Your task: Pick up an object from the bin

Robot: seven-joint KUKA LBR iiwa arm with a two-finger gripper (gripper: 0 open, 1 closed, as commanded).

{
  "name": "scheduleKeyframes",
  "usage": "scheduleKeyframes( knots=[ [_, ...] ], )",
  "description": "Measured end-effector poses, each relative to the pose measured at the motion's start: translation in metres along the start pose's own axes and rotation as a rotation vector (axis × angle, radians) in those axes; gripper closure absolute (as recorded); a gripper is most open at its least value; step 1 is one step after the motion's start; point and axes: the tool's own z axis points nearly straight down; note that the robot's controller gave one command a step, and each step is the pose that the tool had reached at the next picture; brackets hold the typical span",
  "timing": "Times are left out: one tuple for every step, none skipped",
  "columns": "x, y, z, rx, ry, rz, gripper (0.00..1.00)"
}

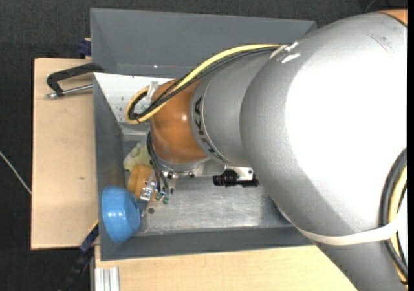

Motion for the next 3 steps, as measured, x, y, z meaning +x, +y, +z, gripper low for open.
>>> scheduleKeyframes(
  knots=[
    [0.000,0.001,-0.001,-0.003,-0.001,0.000,1.00],
    [-0.001,0.002,-0.059,-0.012,-0.008,-0.001,1.00],
    [-0.002,0.004,-0.064,-0.010,-0.005,-0.003,1.00]
  ],
)
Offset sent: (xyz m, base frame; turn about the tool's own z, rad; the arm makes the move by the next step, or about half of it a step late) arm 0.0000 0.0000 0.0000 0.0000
